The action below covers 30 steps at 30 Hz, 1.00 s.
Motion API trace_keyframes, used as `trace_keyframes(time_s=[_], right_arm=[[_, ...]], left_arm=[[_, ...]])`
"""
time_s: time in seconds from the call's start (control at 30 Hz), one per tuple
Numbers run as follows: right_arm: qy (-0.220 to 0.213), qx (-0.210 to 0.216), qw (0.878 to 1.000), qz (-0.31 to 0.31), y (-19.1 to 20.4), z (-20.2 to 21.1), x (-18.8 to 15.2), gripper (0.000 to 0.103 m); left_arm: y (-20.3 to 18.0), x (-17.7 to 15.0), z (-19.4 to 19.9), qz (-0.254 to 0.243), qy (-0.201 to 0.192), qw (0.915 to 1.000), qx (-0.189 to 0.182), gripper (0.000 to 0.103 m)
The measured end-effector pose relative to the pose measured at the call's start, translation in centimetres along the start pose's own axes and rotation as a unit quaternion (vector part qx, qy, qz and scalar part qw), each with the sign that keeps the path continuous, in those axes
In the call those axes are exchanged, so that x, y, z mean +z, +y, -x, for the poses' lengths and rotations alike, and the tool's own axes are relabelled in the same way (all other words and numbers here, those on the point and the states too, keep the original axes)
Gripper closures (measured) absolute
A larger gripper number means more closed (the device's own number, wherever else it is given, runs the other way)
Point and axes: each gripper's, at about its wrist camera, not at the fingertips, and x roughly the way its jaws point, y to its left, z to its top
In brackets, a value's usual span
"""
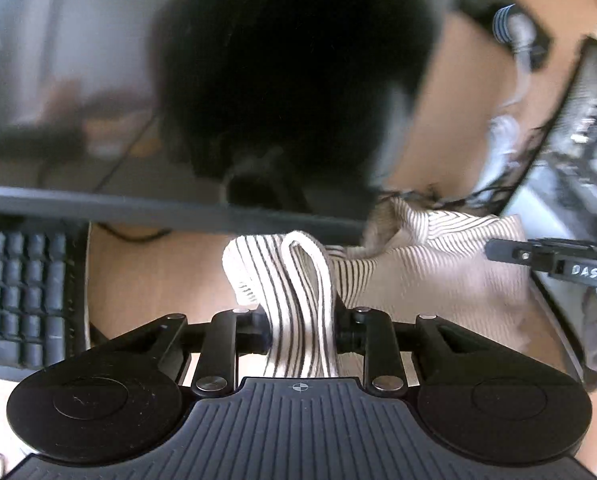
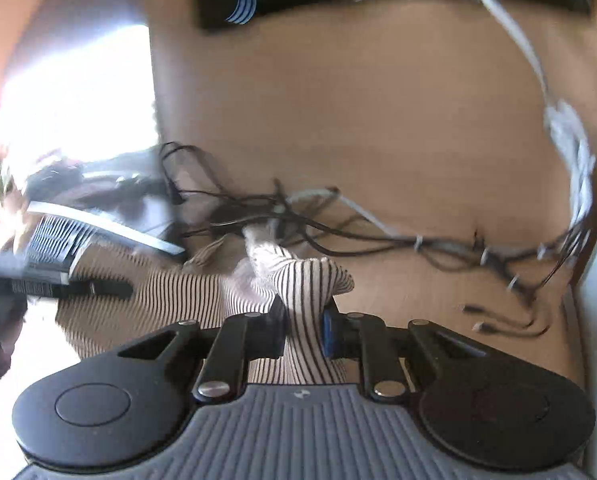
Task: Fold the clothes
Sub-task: 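Close both tools on the shirt hem, then lift the hem with both tools, fold it toward the collar, open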
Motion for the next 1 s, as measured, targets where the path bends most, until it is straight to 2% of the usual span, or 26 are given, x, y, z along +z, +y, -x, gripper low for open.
trace_keyframes(time_s=[0.1, 0.17, 0.27, 0.37, 0.47, 0.53, 0.63, 0.7, 0.73, 0.77, 0.8, 0.83, 0.87, 0.9, 0.93, 1.0], right_arm=[[0.003, -0.025, 0.997, 0.071, 3.5, 3.5, -1.8, 0.087], [0.02, -0.049, 0.994, 0.093, 5.3, 5.6, -4.1, 0.087], [0.047, -0.081, 0.991, 0.095, 7.4, 7.6, -8.0, 0.087], [0.075, -0.11, 0.988, 0.083, 9.3, 9.0, -11.9, 0.089], [0.114, -0.126, 0.983, 0.072, 11.2, 9.3, -15.2, 0.091], [0.138, -0.13, 0.979, 0.069, 11.8, 9.4, -16.7, 0.096], [0.148, -0.143, 0.977, 0.062, 11.8, 10.6, -18.0, 0.096], [0.138, -0.15, 0.978, 0.036, 10.8, 11.6, -17.7, 0.096], [0.131, -0.149, 0.98, 0.011, 10.1, 12.1, -17.3, 0.095], [0.122, -0.143, 0.982, -0.021, 9.1, 12.6, -16.9, 0.088], [0.112, -0.137, 0.983, -0.053, 8.2, 13.2, -16.5, 0.075], [0.102, -0.129, 0.982, -0.088, 7.3, 13.7, -16.2, 0.066], [0.09, -0.119, 0.98, -0.129, 6.4, 14.2, -15.8, 0.052], [0.079, -0.107, 0.978, -0.164, 5.7, 14.7, -15.6, 0.046], [0.069, -0.091, 0.976, -0.187, 5.3, 14.9, -15.4, 0.045], [0.049, -0.062, 0.97, -0.23, 4.4, 14.7, -15.1, 0.038]], left_arm=[[-0.4, -1.6, 4.2, -0.036, -0.006, 0.9991, -0.02, 0.077], [-0.3, -3.2, 6.3, -0.059, 0.002, 0.9979, -0.027, 0.077], [0.0, -6.7, 8.1, -0.087, 0.03, 0.9951, -0.038, 0.077], [0.6, -10.1, 8.6, -0.093, 0.055, 0.9928, -0.052, 0.077], [1.3, -11.7, 8.6, -0.073, 0.068, 0.9934, -0.056, 0.076], [1.8, -11.7, 8.6, -0.053, 0.07, 0.9948, -0.051, 0.076], [2.7, -11.6, 9.3, -0.021, 0.074, 0.9958, -0.049, 0.066], [2.9, -11.9, 10.2, -0.015, 0.073, 0.9962, -0.045, 0.063], [3.1, -12.0, 10.6, -0.008, 0.072, 0.9963, -0.046, 0.058], [3.3, -12.0, 11.0, -0.001, 0.072, 0.9962, -0.048, 0.052], [3.5, -12.1, 11.4, 0.007, 0.073, 0.9961, -0.05, 0.05], [3.8, -11.9, 11.7, 0.027, 0.07, 0.9958, -0.054, 0.047], [4.0, -11.6, 12.0, 0.048, 0.066, 0.9949, -0.059, 0.041], [4.3, -11.4, 12.4, 0.07, 0.062, 0.9936, -0.063, 0.036], [4.6, -11.2, 12.7, 0.091, 0.058, 0.9918, -0.068, 0.027], [5.2, -10.4, 13.5, 0.129, 0.037, 0.9881, -0.074, 0.023]])
